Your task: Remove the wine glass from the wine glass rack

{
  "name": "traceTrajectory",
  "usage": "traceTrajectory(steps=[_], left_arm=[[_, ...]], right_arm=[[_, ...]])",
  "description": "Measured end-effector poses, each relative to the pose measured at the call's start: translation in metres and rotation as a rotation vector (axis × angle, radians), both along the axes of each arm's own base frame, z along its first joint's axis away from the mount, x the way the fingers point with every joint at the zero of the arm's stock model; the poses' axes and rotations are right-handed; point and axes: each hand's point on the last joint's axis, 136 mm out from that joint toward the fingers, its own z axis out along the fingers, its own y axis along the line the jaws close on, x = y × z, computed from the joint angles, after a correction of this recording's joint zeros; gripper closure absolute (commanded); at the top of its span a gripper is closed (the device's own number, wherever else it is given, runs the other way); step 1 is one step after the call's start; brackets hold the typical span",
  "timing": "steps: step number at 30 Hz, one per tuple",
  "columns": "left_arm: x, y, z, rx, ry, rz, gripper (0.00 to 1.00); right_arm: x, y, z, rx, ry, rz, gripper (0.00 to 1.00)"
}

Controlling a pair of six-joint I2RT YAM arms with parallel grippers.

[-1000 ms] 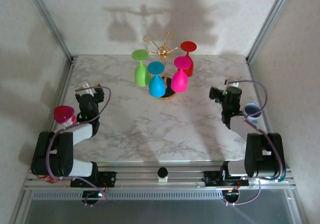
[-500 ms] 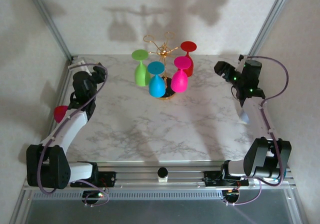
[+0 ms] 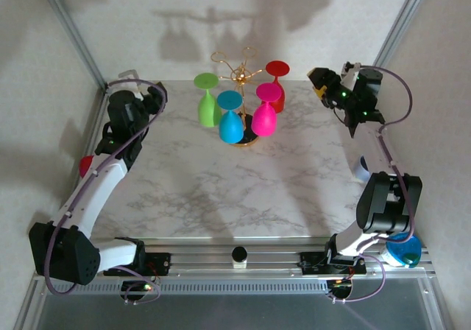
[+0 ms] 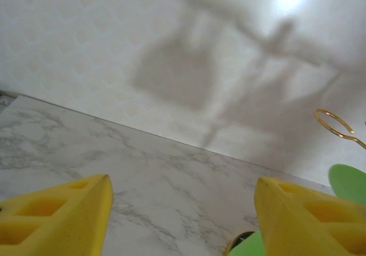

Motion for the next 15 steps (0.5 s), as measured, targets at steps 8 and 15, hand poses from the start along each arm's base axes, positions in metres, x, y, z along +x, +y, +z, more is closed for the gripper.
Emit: traceTrajectory(steps=[8,15], left_arm=[[0.003,-0.019,-0.001,0.005,0.034,-0.047,0.34],[0.004,-0.02,-0.006,0.015,0.053,-0.053,0.34]], right_arm=[[0.014,0.043,0.021,0.053,-0.026,0.094,0.49],[0.024,0.063,0.02,0.07,-0.016,0.136,0.55]])
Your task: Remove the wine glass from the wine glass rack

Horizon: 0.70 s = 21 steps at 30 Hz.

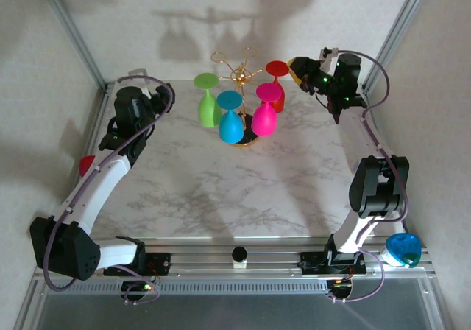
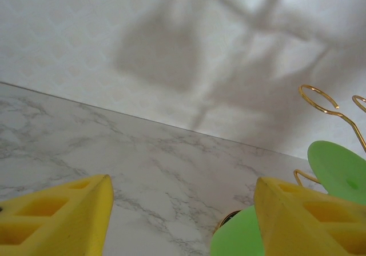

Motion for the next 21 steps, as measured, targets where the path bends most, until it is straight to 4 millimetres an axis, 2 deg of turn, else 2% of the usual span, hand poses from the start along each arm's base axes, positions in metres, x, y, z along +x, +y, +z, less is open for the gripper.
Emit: traceTrajectory(steps=[5,21], left_arm=[[0.0,-0.002,-0.001,0.012,0.002,-0.011,0.33],[0.0,-0.003,0.001,0.02,-0.005,-0.019,0.34]], right_arm=[[0.003,0.001,-0.005,0.001,0.014,0.001,0.56],[0.016,0.002,-0.023,0.026,0.076,-0.005,0.7]])
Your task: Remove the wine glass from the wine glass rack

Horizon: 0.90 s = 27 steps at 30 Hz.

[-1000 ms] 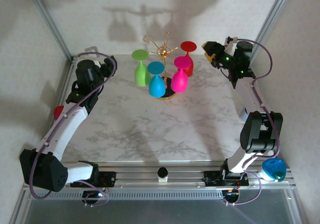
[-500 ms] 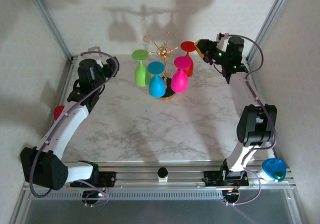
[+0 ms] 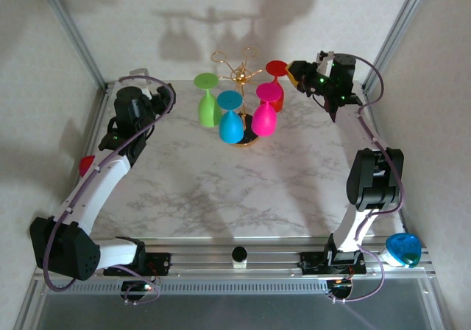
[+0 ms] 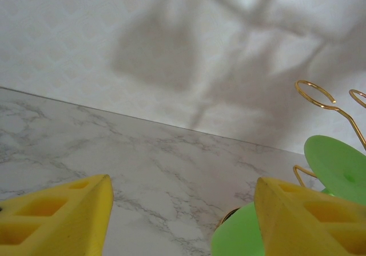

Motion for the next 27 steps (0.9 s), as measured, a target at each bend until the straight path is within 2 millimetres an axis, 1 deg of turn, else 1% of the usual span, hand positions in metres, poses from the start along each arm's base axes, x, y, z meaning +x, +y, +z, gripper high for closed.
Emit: traceTrajectory(steps=[10,15,27], left_arm=[[0.0,0.0,0.0,0.01,-0.002,-0.002,0.33],[0.0,0.0,0.0,0.015,-0.002,-0.002,0.33],[-0.001,0.001,-0.003,0.019,0.003,0.001,0.34]], right_arm=[[0.003,0.0,0.013,0.026,-0.023,-0.004,0.75],[0.006,0.001,0.015,0.034,-0.026,-0.005,0.75],[0.007,0.001,0.012,0.044,-0.009,-0.003,0.72]])
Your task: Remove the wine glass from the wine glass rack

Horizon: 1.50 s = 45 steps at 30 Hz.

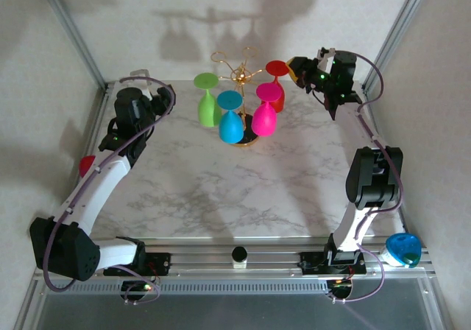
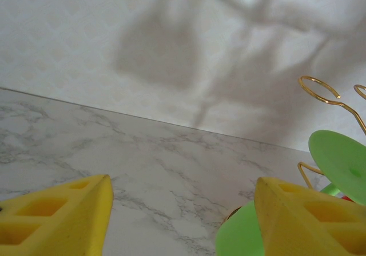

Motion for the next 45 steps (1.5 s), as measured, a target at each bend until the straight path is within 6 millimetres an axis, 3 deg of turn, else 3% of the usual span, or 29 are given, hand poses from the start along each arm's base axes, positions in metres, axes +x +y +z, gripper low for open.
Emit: traceTrajectory(steps=[23,27,32,45], left_arm=[[-0.0014,0.0002,0.0026,-0.001,-0.006,0.0,0.33],[-0.0015,0.0003,0.0025,-0.001,-0.006,0.0,0.33],[-0.0022,0.0004,0.0038,-0.002,-0.009,0.0,0.33],[-0.0029,0.0006,0.005,-0.002,-0.012,0.0,0.33]], right_arm=[[-0.0033,0.0029,-0.0035,0.004,0.008,0.025,0.78],[-0.0037,0.0033,-0.0032,0.006,0.008,0.029,0.85],[-0.0038,0.0036,-0.0019,0.015,0.009,0.03,1.0],[-0.004,0.0047,0.0032,0.076,0.032,0.03,1.0]])
